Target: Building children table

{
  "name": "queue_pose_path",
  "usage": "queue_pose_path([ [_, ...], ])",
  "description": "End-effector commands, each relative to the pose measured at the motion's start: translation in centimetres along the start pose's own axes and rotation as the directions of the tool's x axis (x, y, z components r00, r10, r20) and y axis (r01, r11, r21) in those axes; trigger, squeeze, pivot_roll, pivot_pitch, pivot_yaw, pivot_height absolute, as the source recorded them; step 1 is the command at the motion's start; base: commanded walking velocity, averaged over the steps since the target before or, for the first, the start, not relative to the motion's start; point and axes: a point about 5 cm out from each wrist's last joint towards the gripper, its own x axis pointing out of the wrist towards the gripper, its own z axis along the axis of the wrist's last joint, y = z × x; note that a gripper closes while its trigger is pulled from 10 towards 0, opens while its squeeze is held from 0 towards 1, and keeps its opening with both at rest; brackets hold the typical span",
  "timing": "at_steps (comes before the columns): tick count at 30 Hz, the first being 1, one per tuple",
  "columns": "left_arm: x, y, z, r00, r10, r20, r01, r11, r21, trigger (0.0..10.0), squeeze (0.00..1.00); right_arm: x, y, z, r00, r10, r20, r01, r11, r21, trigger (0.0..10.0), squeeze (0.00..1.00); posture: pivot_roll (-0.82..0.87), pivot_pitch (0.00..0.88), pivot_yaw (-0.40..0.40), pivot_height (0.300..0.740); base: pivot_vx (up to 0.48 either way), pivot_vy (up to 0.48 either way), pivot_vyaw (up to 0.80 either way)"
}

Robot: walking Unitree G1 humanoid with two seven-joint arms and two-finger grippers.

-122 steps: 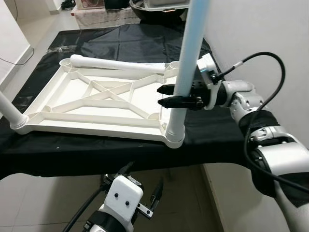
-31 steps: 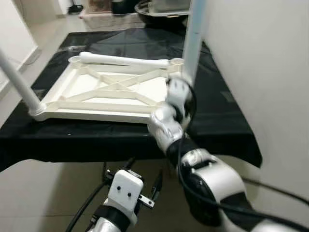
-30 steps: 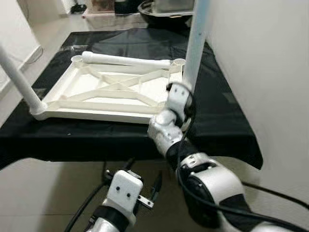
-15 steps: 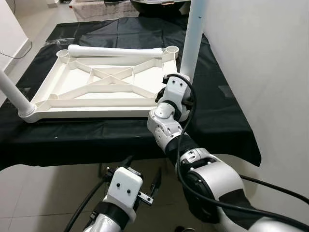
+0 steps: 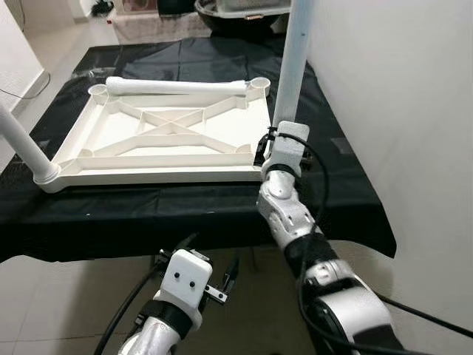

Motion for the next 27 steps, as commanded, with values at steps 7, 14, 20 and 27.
queue_pose_path([
  [7,0.2,0.8,-1.0,1.000,0.011,-0.021,-0.011,1.000,0.010,10.0,0.00,-2.2,-0.4,-1.0,0.972,0.235,-0.007,-0.235,0.972,-0.002,10.0,0.00,0.05,0.051,0.035,0.740,0.000,0.000,0.00],
  [14,0.8,1.9,-2.1,0.998,0.047,-0.044,-0.047,0.999,0.003,10.0,0.00,-5.7,-3.7,-4.2,0.895,0.433,-0.110,-0.438,0.899,-0.027,10.0,0.00,0.04,0.015,0.042,0.740,0.000,0.000,0.00],
  [20,0.5,2.2,-2.5,0.990,0.115,-0.078,-0.117,0.993,-0.028,10.0,0.00,-6.5,-5.3,-4.4,0.890,0.445,-0.102,-0.452,0.891,-0.048,10.0,0.00,0.03,0.000,0.045,0.740,0.000,0.000,0.00],
  [27,-0.1,2.8,-3.1,0.960,0.252,-0.124,-0.262,0.962,-0.076,10.0,0.00,-7.6,-4.9,-5.4,0.865,0.488,-0.114,-0.491,0.871,0.004,10.0,0.00,0.04,0.000,0.031,0.740,0.000,0.000,0.00],
])
